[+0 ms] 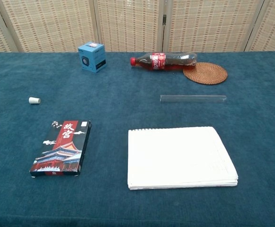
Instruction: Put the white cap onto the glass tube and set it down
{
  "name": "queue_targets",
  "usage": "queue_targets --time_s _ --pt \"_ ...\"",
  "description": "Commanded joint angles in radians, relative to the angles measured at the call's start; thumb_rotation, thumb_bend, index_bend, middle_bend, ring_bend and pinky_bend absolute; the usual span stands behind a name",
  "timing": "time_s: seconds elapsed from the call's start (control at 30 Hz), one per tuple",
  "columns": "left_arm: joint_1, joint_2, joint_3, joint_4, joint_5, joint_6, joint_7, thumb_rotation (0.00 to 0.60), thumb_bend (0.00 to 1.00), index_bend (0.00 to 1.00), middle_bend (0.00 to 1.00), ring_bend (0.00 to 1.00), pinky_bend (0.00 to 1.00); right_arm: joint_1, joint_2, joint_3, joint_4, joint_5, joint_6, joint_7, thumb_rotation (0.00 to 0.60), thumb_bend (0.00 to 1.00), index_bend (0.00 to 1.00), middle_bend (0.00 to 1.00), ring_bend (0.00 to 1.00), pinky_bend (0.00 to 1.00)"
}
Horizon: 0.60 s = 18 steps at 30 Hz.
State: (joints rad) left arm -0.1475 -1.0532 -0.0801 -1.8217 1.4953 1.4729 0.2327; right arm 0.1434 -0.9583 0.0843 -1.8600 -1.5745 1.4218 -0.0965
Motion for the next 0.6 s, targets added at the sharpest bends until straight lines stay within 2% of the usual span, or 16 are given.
queue_targets --time_s 0.03,0.17,0.27,0.37,0.47,0.6 --pt "-0.004 0.000 -0.003 0.002 0.000 -0.004 0.000 0.600 0.33 0.07 0.00 0.00 0.00 0.097 0.021 0.061 -0.043 0.065 -0.112 -0.073 0.600 0.28 0.24 0.43 0.39 0.52" --pt "-0.011 0.002 -0.006 0.007 -0.001 -0.009 0.000 0.600 0.33 0.07 0.00 0.00 0.00 0.204 0.002 0.119 -0.036 0.154 -0.241 -0.092 0.600 0.29 0.29 0.61 0.62 0.83" --pt "-0.015 0.005 -0.007 0.011 -0.002 -0.013 -0.002 0.600 0.33 0.07 0.00 0.00 0.00 0.282 -0.025 0.148 -0.010 0.228 -0.335 -0.138 0.600 0.29 0.32 0.71 0.75 0.94" --pt "-0.019 0.010 -0.008 0.012 -0.004 -0.018 -0.001 0.600 0.33 0.07 0.00 0.00 0.00 0.359 -0.068 0.169 0.027 0.305 -0.419 -0.190 0.600 0.29 0.34 0.84 0.89 1.00" --pt "-0.023 0.013 -0.010 0.012 -0.004 -0.021 0.001 0.600 0.33 0.07 0.00 0.00 0.00 0.431 -0.128 0.183 0.091 0.377 -0.489 -0.226 0.600 0.29 0.36 0.97 1.00 1.00" --pt "-0.027 0.014 -0.009 0.011 -0.006 -0.026 0.001 0.600 0.33 0.07 0.00 0.00 0.00 0.511 -0.212 0.188 0.188 0.458 -0.562 -0.256 0.600 0.29 0.40 1.00 1.00 1.00"
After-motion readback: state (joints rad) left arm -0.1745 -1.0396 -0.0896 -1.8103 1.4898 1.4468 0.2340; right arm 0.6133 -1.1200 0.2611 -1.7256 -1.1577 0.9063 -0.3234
